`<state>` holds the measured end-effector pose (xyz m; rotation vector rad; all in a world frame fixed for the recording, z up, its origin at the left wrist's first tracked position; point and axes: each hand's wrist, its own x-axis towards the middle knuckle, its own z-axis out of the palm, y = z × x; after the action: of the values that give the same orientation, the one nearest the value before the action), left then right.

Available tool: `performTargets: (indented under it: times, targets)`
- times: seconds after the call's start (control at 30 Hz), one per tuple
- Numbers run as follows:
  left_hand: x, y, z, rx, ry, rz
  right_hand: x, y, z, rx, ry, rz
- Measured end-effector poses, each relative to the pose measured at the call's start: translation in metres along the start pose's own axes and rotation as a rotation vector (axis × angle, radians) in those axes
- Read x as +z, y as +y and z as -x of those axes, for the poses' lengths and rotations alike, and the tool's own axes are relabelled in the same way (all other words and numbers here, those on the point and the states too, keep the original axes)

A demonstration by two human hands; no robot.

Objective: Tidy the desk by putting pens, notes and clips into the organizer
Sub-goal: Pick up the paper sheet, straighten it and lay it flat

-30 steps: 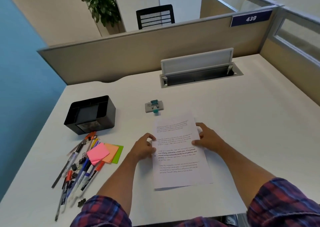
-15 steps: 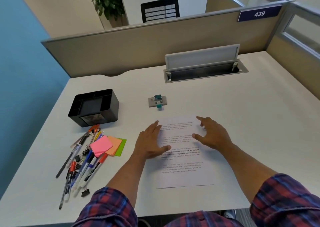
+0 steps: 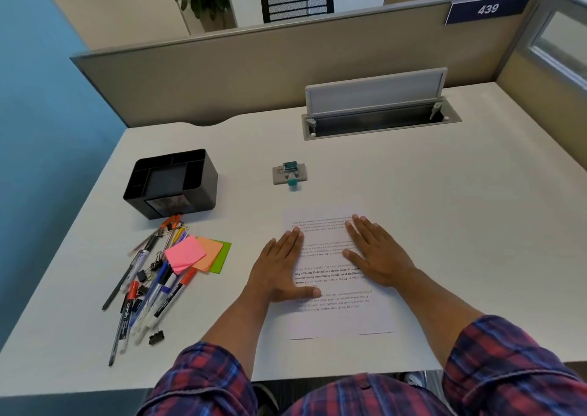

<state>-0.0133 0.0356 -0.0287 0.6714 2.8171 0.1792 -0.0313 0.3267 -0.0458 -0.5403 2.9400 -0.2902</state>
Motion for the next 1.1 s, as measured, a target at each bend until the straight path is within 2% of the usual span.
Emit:
performTargets:
  times: [0.53,0.83,0.97,1.1]
  targets:
    - [-0.001,-0.003,0.000,0.052,0.068,-0.007,0.005,-0.006,0.008,0.022,0.100,0.018]
    - [-0.004,-0.003,-0.004,0.060,0.054,-0.038,0.000,-0.005,0.003,0.018,0.124,0.029]
    - [-0.007,-0.004,-0.010,0.035,0.155,-0.027,-0.011,-0.005,-0.012,0.010,0.189,0.004]
    - [-0.021,-0.012,-0.028,-0.070,0.256,0.087,-0.025,-0.011,-0.039,0.073,0.340,-0.079]
